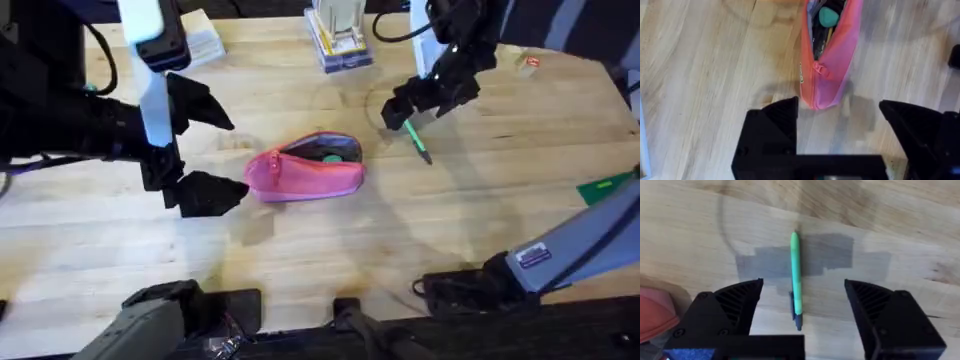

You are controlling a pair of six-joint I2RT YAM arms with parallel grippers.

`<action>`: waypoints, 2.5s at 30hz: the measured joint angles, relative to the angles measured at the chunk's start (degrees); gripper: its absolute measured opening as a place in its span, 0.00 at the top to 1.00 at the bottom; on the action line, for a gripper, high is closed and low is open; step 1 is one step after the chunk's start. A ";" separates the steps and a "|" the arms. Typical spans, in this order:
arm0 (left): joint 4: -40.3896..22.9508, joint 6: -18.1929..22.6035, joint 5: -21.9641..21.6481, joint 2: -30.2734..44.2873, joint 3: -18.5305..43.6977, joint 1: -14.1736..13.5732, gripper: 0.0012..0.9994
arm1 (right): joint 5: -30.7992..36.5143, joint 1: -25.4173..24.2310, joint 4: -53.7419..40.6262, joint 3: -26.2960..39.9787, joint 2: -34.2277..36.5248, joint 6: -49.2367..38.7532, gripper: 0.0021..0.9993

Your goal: Unzip the bag, pick up the pens from the table one at a time and place them inside, then zip the bag closed.

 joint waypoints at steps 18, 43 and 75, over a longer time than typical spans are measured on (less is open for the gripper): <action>0.02 0.00 0.00 0.00 0.00 0.00 0.01 | -1.46 0.01 1.01 0.63 4.74 0.69 0.96; 0.02 0.00 0.00 0.00 0.00 0.00 0.01 | -4.99 0.00 0.57 0.33 -18.16 0.59 0.97; 0.02 0.00 0.00 0.00 0.00 0.00 0.01 | -11.54 22.36 -6.46 0.33 -36.83 -33.77 0.97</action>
